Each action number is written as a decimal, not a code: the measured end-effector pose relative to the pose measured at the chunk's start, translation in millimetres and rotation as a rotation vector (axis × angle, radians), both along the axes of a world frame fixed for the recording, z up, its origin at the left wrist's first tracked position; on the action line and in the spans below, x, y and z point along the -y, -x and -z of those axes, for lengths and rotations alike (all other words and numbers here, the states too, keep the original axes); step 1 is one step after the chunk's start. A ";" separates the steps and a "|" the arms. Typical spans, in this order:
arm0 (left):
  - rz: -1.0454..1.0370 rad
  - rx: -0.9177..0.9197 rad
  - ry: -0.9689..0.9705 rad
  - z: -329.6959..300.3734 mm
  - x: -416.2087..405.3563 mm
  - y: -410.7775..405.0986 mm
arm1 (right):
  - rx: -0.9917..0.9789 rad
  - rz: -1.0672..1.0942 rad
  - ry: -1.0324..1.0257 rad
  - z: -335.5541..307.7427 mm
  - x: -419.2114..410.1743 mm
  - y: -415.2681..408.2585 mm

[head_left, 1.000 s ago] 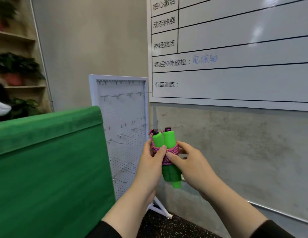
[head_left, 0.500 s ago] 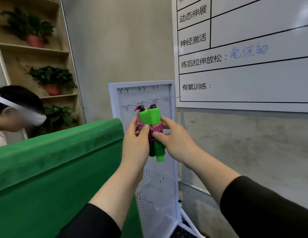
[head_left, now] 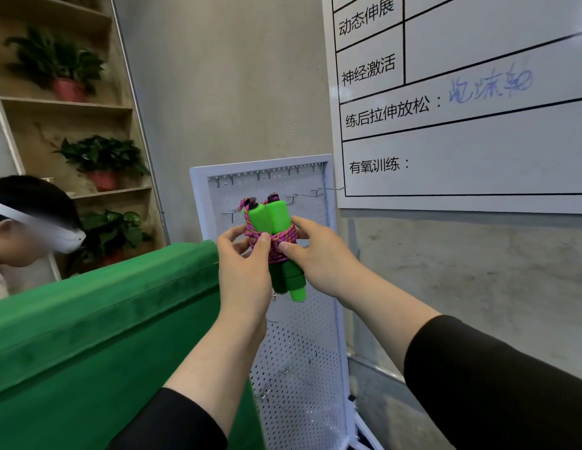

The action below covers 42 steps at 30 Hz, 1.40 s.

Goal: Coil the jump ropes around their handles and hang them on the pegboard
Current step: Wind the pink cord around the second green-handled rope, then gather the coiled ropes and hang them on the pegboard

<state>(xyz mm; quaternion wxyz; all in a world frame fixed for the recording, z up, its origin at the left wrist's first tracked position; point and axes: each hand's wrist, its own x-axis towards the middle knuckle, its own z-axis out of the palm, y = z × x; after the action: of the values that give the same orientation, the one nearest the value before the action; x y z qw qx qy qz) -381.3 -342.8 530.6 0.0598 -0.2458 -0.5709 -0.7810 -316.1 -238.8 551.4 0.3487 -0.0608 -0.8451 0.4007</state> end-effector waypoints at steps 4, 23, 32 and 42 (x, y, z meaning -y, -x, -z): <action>-0.020 0.046 0.001 1.8 -1.1 1.0 | 0.035 -0.012 -0.013 -0.2 -2.3 7.1; -0.003 0.038 0.298 35.6 0.0 17.2 | 0.082 -0.018 0.109 10.1 7.2 73.5; 0.036 0.136 0.172 41.1 9.4 4.3 | 0.125 -0.001 0.150 14.3 4.7 42.3; 0.447 0.309 0.488 120.3 -38.8 -100.2 | 0.229 0.303 0.209 151.7 -40.5 -125.4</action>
<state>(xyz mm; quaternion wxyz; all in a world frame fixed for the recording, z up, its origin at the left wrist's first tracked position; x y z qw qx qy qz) -281.1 -303.9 410.4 -0.2598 -0.2506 -0.6750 -0.6435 -190.7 -198.3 399.7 0.2983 -0.2680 -0.8143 0.4196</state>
